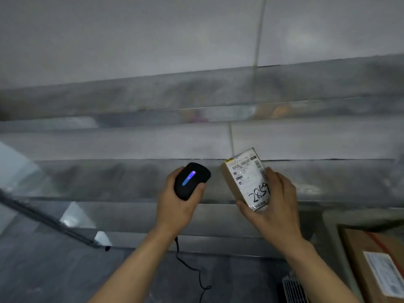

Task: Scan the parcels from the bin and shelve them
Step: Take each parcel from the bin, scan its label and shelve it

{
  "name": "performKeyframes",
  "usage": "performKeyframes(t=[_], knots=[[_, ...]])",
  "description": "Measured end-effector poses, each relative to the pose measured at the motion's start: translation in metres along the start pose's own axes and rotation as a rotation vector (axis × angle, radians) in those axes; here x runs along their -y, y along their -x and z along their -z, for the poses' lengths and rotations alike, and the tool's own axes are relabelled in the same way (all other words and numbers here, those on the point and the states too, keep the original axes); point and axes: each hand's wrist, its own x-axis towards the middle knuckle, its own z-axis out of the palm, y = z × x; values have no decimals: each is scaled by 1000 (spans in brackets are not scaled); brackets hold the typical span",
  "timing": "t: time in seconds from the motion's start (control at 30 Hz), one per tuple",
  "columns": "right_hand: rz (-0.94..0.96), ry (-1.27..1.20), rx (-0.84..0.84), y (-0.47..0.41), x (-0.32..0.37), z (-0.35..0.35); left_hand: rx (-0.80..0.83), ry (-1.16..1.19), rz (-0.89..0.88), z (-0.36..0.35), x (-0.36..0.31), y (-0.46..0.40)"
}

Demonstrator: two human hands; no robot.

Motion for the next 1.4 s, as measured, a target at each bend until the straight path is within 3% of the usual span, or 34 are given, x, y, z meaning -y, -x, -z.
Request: performKeyframes(t=[0.23,0.63,0.93,1.4], knots=[[242,-192,153,5,107,-65,-359,-17,98,120,40,2],[610,-400,144,17,338,-169,-801,-17,82,356,84,16],[622,-465,50,3,464,-242,-901,-23,68,475,99,16],[390,-629,-29,-85,610,-357,-904,-8,73,553,156,-66]])
